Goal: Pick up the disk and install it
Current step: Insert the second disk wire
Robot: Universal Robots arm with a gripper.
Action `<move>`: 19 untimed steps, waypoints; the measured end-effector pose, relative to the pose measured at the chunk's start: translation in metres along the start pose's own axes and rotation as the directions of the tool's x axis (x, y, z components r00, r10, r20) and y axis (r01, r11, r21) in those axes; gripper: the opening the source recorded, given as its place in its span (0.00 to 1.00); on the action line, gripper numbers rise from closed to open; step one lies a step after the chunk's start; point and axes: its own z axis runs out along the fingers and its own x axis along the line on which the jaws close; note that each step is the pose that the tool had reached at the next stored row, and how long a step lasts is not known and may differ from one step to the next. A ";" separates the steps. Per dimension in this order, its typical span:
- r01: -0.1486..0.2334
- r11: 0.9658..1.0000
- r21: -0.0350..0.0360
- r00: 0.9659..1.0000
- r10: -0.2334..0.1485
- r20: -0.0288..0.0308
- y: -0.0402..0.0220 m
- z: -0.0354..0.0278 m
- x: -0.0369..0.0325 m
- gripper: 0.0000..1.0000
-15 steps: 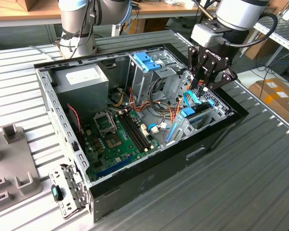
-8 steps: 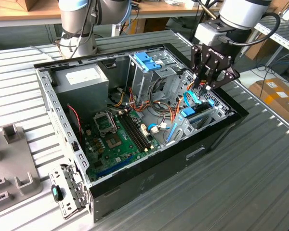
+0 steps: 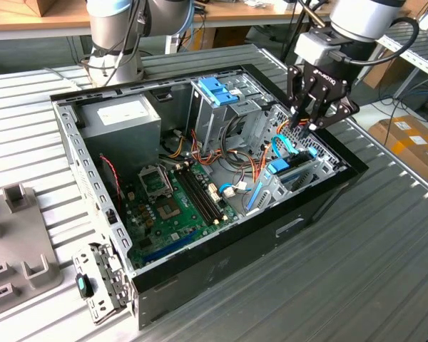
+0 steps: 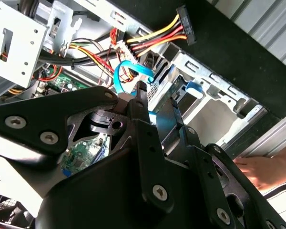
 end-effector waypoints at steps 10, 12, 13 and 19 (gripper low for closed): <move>0.002 1.000 0.000 1.000 -0.002 0.000 -0.0005 0.0000 -0.0002 0.36; 0.015 1.000 0.000 1.000 -0.015 0.000 -0.0005 0.0000 -0.0002 0.36; 0.019 1.000 0.000 1.000 -0.019 0.000 -0.0005 0.0000 -0.0003 0.36; 0.049 0.999 0.001 0.999 -0.049 -0.001 -0.0005 0.0000 -0.0005 0.36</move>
